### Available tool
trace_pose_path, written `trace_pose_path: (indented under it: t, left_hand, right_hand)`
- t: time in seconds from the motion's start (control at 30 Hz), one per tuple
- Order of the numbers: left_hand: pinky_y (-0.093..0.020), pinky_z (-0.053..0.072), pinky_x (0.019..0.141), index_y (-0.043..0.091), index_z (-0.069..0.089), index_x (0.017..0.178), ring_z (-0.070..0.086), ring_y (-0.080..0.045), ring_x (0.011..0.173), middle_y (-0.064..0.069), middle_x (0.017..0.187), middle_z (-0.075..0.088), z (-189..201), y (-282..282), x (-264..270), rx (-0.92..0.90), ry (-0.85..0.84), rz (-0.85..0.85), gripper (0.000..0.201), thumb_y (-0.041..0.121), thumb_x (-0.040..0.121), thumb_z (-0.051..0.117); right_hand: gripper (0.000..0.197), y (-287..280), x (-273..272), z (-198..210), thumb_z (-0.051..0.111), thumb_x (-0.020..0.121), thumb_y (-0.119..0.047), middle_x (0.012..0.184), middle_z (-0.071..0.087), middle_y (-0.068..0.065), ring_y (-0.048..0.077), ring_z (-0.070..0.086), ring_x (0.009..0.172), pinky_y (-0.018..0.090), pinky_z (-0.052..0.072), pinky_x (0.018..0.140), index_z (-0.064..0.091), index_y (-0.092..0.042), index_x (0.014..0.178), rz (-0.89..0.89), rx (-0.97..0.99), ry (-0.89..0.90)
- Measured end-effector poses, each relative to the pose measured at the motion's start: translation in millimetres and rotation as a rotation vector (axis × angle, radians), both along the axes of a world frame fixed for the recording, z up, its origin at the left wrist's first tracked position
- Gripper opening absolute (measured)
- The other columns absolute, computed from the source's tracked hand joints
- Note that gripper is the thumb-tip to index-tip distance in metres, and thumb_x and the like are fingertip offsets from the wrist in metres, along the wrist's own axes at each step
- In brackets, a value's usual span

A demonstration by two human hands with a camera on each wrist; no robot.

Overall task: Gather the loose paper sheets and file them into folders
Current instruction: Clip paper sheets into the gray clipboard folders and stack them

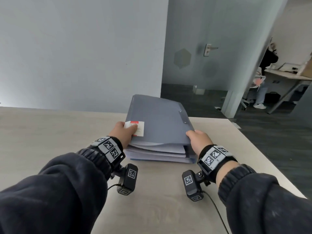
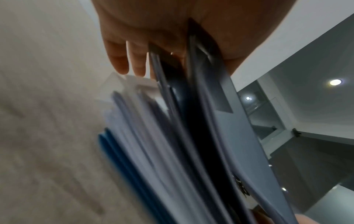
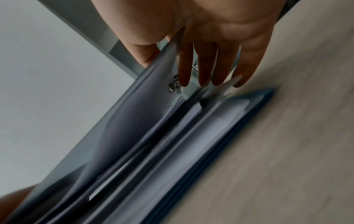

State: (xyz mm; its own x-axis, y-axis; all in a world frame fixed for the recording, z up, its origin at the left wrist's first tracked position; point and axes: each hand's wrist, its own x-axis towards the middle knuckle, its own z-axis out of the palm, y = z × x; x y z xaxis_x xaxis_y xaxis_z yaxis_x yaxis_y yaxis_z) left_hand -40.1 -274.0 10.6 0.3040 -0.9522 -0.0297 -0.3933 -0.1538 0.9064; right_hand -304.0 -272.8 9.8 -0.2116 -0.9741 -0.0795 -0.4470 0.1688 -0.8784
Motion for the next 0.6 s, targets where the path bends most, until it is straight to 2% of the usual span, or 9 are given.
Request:
trace_pose_path:
  t: [0.1,0.17,0.2,0.23,0.3,0.37,0.47,0.53,0.6]
  left_hand:
    - [-0.031,0.049,0.07,0.009,0.042,0.14,0.06,-0.026,0.09,-0.01,0.108,0.06,-14.9,-9.4,-3.1,0.08,0.076,-0.005,0.054,0.031,0.095,0.061]
    - [-0.039,0.054,0.08,0.01,0.04,0.142,0.063,-0.03,0.094,-0.011,0.111,0.061,-15.5,-11.3,-6.7,0.101,0.177,-0.05,0.062,0.029,0.09,0.068]
    - [-0.044,0.054,0.087,0.01,0.042,0.14,0.064,-0.034,0.1,-0.013,0.115,0.063,-13.1,-11.2,-8.1,0.121,0.206,-0.077,0.07,0.033,0.081,0.073]
    - [-0.046,0.053,0.089,0.011,0.048,0.135,0.065,-0.037,0.103,-0.016,0.116,0.064,-10.7,-11.5,-8.6,0.147,0.208,-0.095,0.076,0.038,0.068,0.074]
    - [-0.046,0.053,0.08,0.013,0.06,0.115,0.066,-0.038,0.092,-0.016,0.106,0.067,-7.8,-9.7,-7.8,0.212,0.25,-0.104,0.07,0.042,0.052,0.071]
    - [-0.039,0.043,0.072,0.015,0.067,0.099,0.058,-0.031,0.082,-0.013,0.093,0.064,-6.9,-6.4,-6.2,0.279,0.37,-0.098,0.054,0.042,0.053,0.073]
    - [-0.034,0.036,0.073,0.022,0.072,0.085,0.055,-0.029,0.086,-0.006,0.092,0.063,-8.5,-1.1,-1.2,0.41,0.49,-0.137,0.044,0.044,0.048,0.083]
    - [-0.032,0.039,0.073,0.021,0.073,0.083,0.058,-0.027,0.082,-0.006,0.094,0.064,-9.9,4.2,1.1,0.461,0.537,-0.188,0.052,0.044,0.04,0.088]
    - [-0.034,0.043,0.074,0.018,0.076,0.082,0.06,-0.028,0.081,-0.008,0.093,0.067,-12.3,13.3,-1.3,0.465,0.545,-0.209,0.05,0.042,0.041,0.091]
  right_hand:
    - [0.024,-12.6,-0.4,-17.5,0.051,0.092,-0.029,0.101,0.066,0.011,0.031,0.061,0.088,0.036,0.047,0.077,0.059,-0.01,0.105,0.025,0.084,0.067]
    - [0.051,-12.2,-1.8,-25.9,0.057,0.091,-0.035,0.119,0.062,0.005,0.03,0.061,0.099,0.035,0.048,0.085,0.045,-0.014,0.136,0.034,0.106,0.077]
    - [0.057,-12.6,-3.0,-29.2,0.059,0.091,-0.038,0.121,0.06,0.002,0.028,0.061,0.101,0.035,0.048,0.089,0.041,-0.018,0.14,0.04,0.097,0.079]
    - [0.054,-13.0,-3.7,-31.2,0.061,0.09,-0.04,0.12,0.063,0.0,0.026,0.062,0.101,0.037,0.05,0.092,0.044,-0.019,0.137,0.054,0.077,0.077]
    - [0.042,-13.7,-4.8,-35.4,0.064,0.088,-0.04,0.114,0.069,-0.001,0.023,0.066,0.098,0.039,0.052,0.096,0.054,-0.021,0.124,0.077,0.052,0.083]
    - [0.039,-12.4,-7.4,-38.3,0.067,0.087,-0.04,0.109,0.069,-0.005,0.021,0.067,0.098,0.037,0.053,0.095,0.056,-0.023,0.12,0.087,0.048,0.091]
    - [0.055,-6.7,-12.7,-41.6,0.071,0.074,-0.05,0.106,0.07,-0.009,0.017,0.07,0.095,0.038,0.054,0.095,0.057,-0.026,0.122,0.108,0.055,0.049]
    - [0.071,-3.5,-19.1,-44.0,0.069,0.058,-0.06,0.11,0.072,-0.008,0.017,0.071,0.096,0.04,0.054,0.097,0.057,-0.03,0.121,0.109,0.05,0.03]
    - [0.07,1.9,-25.2,-45.9,0.071,0.054,-0.06,0.111,0.072,-0.007,0.017,0.072,0.095,0.041,0.055,0.096,0.055,-0.034,0.117,0.121,0.055,0.008]
